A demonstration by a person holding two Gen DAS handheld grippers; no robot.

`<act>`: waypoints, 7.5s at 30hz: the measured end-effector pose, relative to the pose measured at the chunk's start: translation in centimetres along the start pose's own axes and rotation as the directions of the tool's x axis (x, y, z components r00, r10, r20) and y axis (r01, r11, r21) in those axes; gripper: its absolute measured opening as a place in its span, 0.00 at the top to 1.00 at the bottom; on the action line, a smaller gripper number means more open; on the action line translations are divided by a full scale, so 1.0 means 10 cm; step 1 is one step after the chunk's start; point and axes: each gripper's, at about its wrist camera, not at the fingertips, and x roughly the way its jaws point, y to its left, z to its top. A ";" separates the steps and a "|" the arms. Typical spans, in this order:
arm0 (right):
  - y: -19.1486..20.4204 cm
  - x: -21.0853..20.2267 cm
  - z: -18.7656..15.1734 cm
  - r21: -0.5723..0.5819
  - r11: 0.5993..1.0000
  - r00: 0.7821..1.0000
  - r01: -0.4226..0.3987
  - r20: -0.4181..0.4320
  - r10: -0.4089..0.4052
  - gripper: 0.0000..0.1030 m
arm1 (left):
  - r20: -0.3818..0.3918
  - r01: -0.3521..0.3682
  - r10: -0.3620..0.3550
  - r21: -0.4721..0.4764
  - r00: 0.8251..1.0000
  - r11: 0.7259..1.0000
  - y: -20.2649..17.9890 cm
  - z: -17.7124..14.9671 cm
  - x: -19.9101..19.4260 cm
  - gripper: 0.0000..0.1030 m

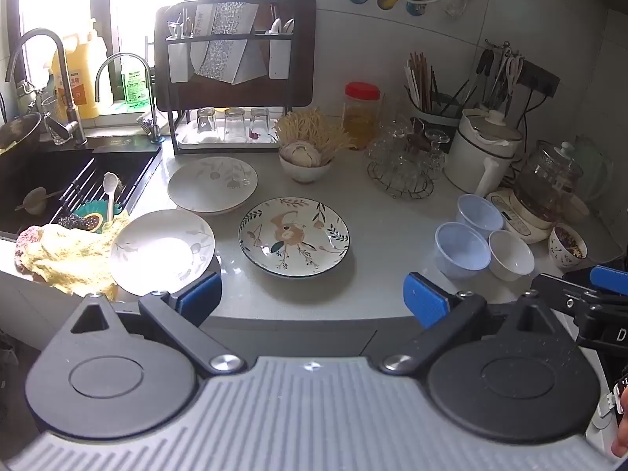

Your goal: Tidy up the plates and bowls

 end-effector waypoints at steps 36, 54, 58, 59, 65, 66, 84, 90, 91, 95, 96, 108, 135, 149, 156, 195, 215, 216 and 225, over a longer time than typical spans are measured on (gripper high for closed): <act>-0.04 -0.24 -0.15 -0.013 1.000 0.999 0.005 0.036 -0.004 0.00 | 0.015 -0.005 0.005 -0.024 1.000 1.000 -0.07 -0.19 -0.25 0.02; -0.10 -0.31 -0.26 -0.011 1.000 0.999 -0.027 0.031 0.027 0.00 | 0.039 -0.041 0.042 -0.023 0.998 0.999 -0.10 -0.34 -0.44 0.02; -0.10 -0.31 -0.25 -0.013 1.000 0.999 -0.026 0.037 0.026 0.00 | 0.034 -0.040 0.041 -0.023 0.999 0.999 -0.10 -0.35 -0.44 0.02; -0.10 -0.32 -0.25 -0.014 0.999 0.999 -0.029 0.037 0.029 0.00 | 0.032 -0.038 0.039 -0.023 0.999 0.999 -0.11 -0.35 -0.44 0.02; -0.11 -0.32 -0.24 -0.009 0.999 0.999 -0.030 0.037 0.031 0.00 | 0.040 -0.041 0.043 -0.042 0.998 0.998 -0.12 -0.35 -0.46 0.02; -0.11 -0.32 -0.24 -0.013 0.999 0.999 -0.032 0.037 0.032 0.00 | 0.039 -0.041 0.043 -0.043 0.998 0.998 -0.13 -0.35 -0.46 0.02; -0.19 -0.25 -0.29 0.014 0.998 0.998 -0.056 0.025 0.055 0.00 | 0.008 -0.058 0.059 -0.074 0.998 0.996 -0.11 -0.41 -0.39 0.02; -0.19 -0.23 -0.28 0.018 0.998 0.998 -0.058 0.015 0.058 0.00 | 0.000 -0.063 0.063 -0.065 0.998 0.996 -0.10 -0.40 -0.37 0.02; -0.20 -0.23 -0.28 0.019 0.998 0.998 -0.057 0.013 0.057 0.00 | -0.001 -0.064 0.064 -0.062 0.998 0.996 -0.10 -0.40 -0.36 0.02; -0.20 -0.19 -0.27 0.021 0.998 0.998 -0.061 0.008 0.061 0.00 | -0.008 -0.064 0.064 -0.056 0.998 0.996 -0.09 -0.39 -0.34 0.02; -0.20 -0.18 -0.27 0.019 0.998 0.998 -0.059 0.006 0.059 0.00 | -0.013 -0.063 0.063 -0.057 0.998 0.996 -0.09 -0.39 -0.32 0.02; -0.18 -0.10 -0.19 0.043 0.996 0.997 -0.077 0.012 0.077 0.00 | -0.027 -0.059 0.058 -0.045 0.998 0.997 -0.04 -0.18 -0.19 0.02; 0.73 0.56 0.31 0.132 0.991 0.998 -0.027 0.062 0.019 0.00 | -0.080 0.067 -0.059 0.090 0.995 0.994 0.84 0.68 0.70 0.02; 1.39 1.10 0.62 0.211 0.977 0.999 -0.033 0.024 0.029 0.00 | -0.109 0.142 -0.130 0.107 0.986 0.984 1.57 1.17 1.16 0.02; 1.78 1.50 0.73 0.253 0.967 1.000 -0.023 -0.008 0.026 0.00 | -0.151 0.196 -0.181 0.091 0.972 0.976 2.13 1.41 1.51 0.02; 2.65 3.39 -0.18 0.339 0.937 0.824 0.089 -0.553 0.122 0.67 | -0.509 0.391 -0.358 -0.046 0.782 0.919 3.84 0.74 3.58 0.59; 2.68 3.42 -0.27 0.297 0.949 0.853 0.109 -0.519 0.064 0.78 | -0.494 0.394 -0.336 0.015 0.802 0.919 3.80 0.73 3.60 0.80; 2.67 3.41 -0.27 0.303 0.946 0.852 0.112 -0.519 0.065 0.78 | -0.493 0.399 -0.337 0.021 0.802 0.917 3.80 0.74 3.59 0.80; 2.64 3.24 -0.18 0.313 0.944 0.884 0.105 -0.465 0.056 0.78 | -0.463 0.405 -0.349 0.023 0.815 0.914 3.75 0.92 3.50 0.80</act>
